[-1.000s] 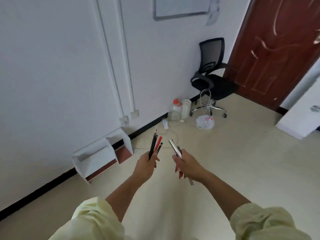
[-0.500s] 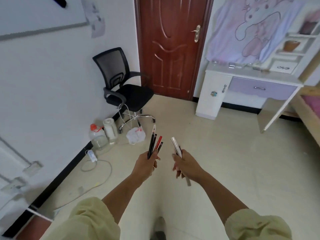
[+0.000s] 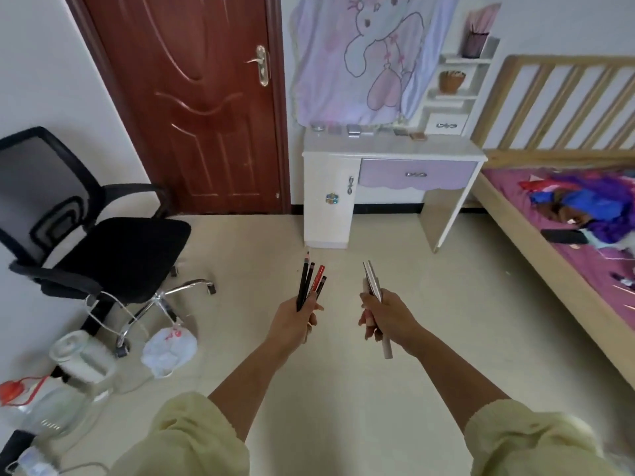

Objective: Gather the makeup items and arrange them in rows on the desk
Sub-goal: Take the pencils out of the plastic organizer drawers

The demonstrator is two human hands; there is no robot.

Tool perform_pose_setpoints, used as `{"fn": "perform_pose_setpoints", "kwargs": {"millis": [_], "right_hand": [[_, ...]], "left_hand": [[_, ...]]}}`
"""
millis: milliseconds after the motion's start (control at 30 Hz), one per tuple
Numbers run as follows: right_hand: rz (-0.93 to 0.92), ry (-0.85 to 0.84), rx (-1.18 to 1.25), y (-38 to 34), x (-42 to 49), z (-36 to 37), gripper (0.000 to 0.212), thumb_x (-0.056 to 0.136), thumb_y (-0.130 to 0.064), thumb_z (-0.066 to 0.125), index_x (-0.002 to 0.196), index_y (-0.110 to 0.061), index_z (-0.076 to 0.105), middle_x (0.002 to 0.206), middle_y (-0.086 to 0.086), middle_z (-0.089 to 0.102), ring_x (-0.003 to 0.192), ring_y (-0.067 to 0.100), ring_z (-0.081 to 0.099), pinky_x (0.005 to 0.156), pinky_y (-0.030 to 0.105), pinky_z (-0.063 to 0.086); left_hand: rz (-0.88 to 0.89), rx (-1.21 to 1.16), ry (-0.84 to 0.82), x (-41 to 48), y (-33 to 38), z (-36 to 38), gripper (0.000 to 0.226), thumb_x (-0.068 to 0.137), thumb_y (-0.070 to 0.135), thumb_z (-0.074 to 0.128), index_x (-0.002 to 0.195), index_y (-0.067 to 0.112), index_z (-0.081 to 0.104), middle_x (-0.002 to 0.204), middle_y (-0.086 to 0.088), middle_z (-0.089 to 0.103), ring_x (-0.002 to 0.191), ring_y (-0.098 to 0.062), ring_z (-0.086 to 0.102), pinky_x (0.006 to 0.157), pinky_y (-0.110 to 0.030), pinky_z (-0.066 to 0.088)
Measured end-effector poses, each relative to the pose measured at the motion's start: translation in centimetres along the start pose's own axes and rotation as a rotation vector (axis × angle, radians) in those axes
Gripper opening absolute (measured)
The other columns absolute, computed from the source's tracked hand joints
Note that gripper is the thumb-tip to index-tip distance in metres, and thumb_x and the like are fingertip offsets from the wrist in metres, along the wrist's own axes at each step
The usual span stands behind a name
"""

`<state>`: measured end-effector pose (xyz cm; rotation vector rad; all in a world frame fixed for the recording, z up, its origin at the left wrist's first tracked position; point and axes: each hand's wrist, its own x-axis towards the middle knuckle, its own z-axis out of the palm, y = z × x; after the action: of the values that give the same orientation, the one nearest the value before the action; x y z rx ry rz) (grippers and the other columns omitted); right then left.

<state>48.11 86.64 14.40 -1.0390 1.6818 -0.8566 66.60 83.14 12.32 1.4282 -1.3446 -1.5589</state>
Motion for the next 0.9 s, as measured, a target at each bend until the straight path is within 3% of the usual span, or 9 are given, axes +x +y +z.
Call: {"fn": "perform_pose_setpoints", "kwargs": {"millis": [567, 900], "right_hand": [[0.104, 0.144, 0.174, -7.7, 36.9, -17.8, 0.028, 0.101, -0.025, 0.048, 0.088, -0.002, 0.057, 0.058, 0.008, 0.059, 0.044, 0.019, 0.054, 0.044, 0.026, 0.041], [0.143, 0.107, 0.162, -11.8, 58.5, -23.5, 0.026, 0.100, -0.022, 0.048, 0.084, -0.003, 0.055, 0.056, 0.008, 0.057, 0.043, 0.018, 0.054, 0.042, 0.025, 0.039]], "left_hand": [[0.001, -0.027, -0.086, 38.4, 14.1, 12.1, 0.031, 0.102, 0.029, 0.044, 0.092, 0.009, 0.064, 0.066, -0.003, 0.055, 0.046, -0.010, 0.044, 0.043, -0.021, 0.034], [-0.055, -0.070, -0.067, 60.5, 20.1, 15.6, 0.033, 0.103, 0.030, 0.042, 0.097, 0.005, 0.061, 0.067, -0.003, 0.056, 0.047, -0.011, 0.048, 0.047, -0.022, 0.039]]}}
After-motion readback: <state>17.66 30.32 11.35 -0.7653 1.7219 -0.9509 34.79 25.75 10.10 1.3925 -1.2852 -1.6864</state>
